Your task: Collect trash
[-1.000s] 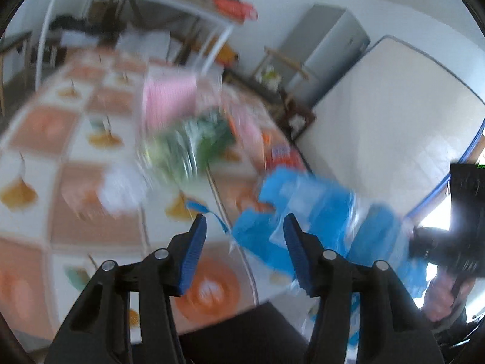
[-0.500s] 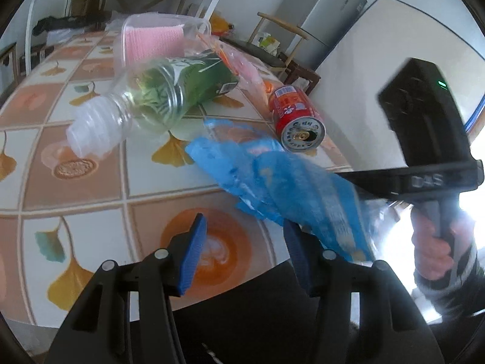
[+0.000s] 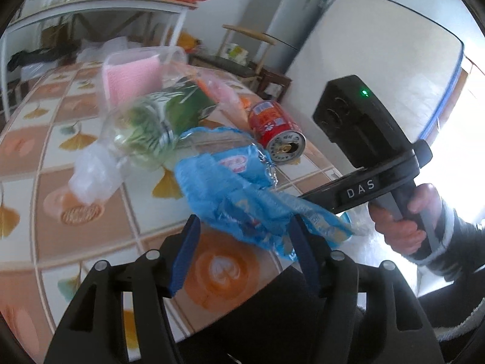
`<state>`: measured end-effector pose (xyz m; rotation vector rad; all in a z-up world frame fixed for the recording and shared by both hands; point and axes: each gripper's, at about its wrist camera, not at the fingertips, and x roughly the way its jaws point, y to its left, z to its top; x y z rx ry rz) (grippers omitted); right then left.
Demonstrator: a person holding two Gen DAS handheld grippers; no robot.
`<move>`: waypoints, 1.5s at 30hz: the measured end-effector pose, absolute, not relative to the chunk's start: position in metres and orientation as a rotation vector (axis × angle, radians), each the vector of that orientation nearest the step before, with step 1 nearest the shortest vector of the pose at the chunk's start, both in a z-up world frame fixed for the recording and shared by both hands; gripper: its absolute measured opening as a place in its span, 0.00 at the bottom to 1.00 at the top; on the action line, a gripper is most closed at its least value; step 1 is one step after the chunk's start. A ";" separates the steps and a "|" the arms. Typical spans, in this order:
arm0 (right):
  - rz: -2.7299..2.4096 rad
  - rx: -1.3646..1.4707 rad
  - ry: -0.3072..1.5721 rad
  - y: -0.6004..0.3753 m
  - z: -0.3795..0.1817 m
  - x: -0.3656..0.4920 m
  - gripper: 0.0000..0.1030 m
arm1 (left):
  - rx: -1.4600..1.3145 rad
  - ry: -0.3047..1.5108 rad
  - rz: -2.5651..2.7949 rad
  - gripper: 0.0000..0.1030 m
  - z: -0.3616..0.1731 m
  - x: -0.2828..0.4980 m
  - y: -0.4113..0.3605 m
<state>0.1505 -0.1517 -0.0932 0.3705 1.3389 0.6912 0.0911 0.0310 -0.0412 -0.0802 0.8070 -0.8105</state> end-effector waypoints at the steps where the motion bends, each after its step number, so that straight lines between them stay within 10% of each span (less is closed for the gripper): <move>1: 0.704 0.382 1.349 -0.153 -0.095 0.151 0.01 | -0.062 0.802 -0.823 0.58 -0.041 0.094 0.027; 7: 0.759 0.433 1.362 -0.164 -0.102 0.155 0.01 | -0.003 0.793 -0.863 0.56 -0.044 0.104 0.018; 16: 0.780 0.451 1.295 -0.177 -0.098 0.147 0.09 | -0.020 0.861 -0.837 0.16 -0.059 0.110 0.014; 23: 0.717 0.380 1.178 -0.190 -0.074 0.117 0.55 | 0.025 0.876 -0.756 0.05 -0.061 0.104 0.010; 28: 0.639 0.288 1.075 -0.203 -0.049 0.094 0.56 | 0.026 0.880 -0.709 0.04 -0.058 0.099 0.012; 31: 0.605 0.244 0.994 -0.208 -0.035 0.089 0.56 | 0.038 0.886 -0.695 0.04 -0.057 0.093 0.013; 38: 0.512 0.173 1.039 -0.176 -0.062 0.137 0.01 | 0.036 0.850 -0.702 0.04 -0.047 0.072 0.018; 45: 0.628 0.190 1.168 -0.159 -0.091 0.134 0.00 | -0.134 0.755 -0.687 0.03 -0.022 0.082 0.039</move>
